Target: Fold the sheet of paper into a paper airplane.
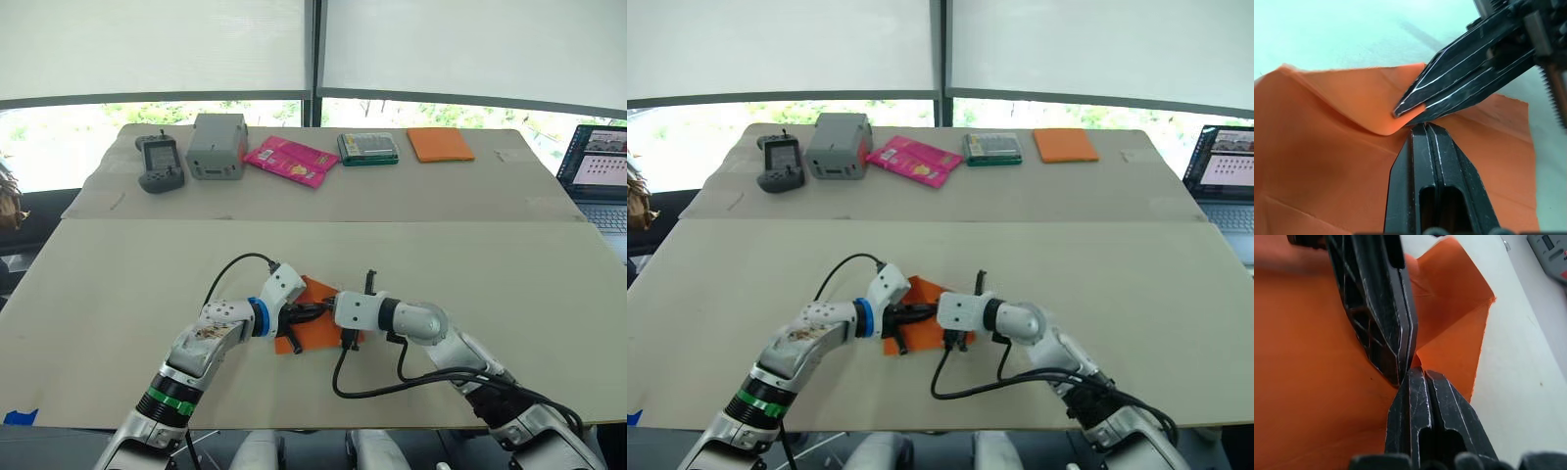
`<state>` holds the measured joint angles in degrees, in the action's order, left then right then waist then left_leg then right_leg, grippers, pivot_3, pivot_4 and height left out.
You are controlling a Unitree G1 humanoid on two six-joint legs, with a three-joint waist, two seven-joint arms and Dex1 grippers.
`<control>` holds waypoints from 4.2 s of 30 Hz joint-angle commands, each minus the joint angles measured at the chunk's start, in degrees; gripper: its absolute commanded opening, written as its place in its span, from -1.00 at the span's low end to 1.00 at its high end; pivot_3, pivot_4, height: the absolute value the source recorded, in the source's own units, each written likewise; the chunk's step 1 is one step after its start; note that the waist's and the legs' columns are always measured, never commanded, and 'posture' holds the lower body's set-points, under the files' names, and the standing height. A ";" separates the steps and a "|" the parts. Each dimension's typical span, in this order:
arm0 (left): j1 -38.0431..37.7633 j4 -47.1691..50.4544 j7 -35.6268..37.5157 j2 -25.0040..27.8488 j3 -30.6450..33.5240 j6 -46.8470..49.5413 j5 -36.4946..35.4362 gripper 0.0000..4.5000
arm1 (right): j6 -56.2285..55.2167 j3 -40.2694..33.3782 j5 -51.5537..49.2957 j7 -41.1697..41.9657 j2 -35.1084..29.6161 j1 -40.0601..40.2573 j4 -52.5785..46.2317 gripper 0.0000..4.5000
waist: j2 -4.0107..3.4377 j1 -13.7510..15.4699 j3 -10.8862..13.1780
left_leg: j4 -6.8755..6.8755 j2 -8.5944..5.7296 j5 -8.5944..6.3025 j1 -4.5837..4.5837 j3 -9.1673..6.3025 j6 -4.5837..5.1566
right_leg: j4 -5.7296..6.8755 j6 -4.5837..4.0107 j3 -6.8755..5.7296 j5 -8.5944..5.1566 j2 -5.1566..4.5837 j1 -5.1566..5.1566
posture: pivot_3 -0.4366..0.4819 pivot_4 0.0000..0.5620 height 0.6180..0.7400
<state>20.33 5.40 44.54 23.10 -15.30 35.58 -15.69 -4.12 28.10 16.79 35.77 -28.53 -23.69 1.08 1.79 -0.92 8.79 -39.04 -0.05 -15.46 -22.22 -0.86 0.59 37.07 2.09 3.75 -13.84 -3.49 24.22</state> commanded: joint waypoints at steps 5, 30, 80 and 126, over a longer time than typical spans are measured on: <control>-0.04 -0.18 0.01 0.76 -0.02 0.00 0.78 -1.00 | -5.53 -2.58 4.72 -5.37 0.41 -1.23 1.95 -0.98 | 0.00 0.15 0.00 | -0.01 -0.01 0.00 -0.01 0.00 0.00 | 0.00 0.00 0.01 0.00 -0.02 -0.01 | -0.05 -0.47 1.00; 0.62 -1.40 0.67 1.26 0.29 -0.71 0.85 -1.00 | -6.33 -7.00 4.85 -4.18 -2.35 2.34 3.40 0.02 | 0.00 0.19 0.00 | -0.01 -0.01 0.00 0.10 0.01 0.00 | 0.00 0.00 0.02 0.00 -0.01 -0.14 | -0.05 -0.47 1.00; 6.33 -5.23 -1.08 -0.86 3.18 3.31 -1.62 -1.00 | -16.54 1.15 26.31 -13.69 -4.91 0.35 11.78 -0.98 | 0.53 -1.07 -0.32 | 0.28 0.08 -0.03 1.84 -0.07 0.01 | -0.46 0.01 -0.01 -0.04 0.06 -1.98 | -0.05 -0.47 1.00; -0.90 -1.00 -3.52 -0.57 3.48 1.32 1.45 -1.00 | 33.79 -10.43 -13.23 3.29 10.16 4.54 -8.94 -0.99 | 0.19 0.02 -0.17 | 0.25 0.09 -0.13 0.39 -0.39 0.17 | -0.75 0.09 -0.13 -0.03 -0.06 -0.80 | -0.05 -0.47 1.00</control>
<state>20.19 4.13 41.60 22.08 -12.05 36.28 -14.61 28.49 18.35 4.13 39.69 -18.47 -19.45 -8.33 1.99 -0.90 8.62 -38.80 0.04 -15.59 -21.84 -1.25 0.76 36.32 2.18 3.62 -13.87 -3.55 23.43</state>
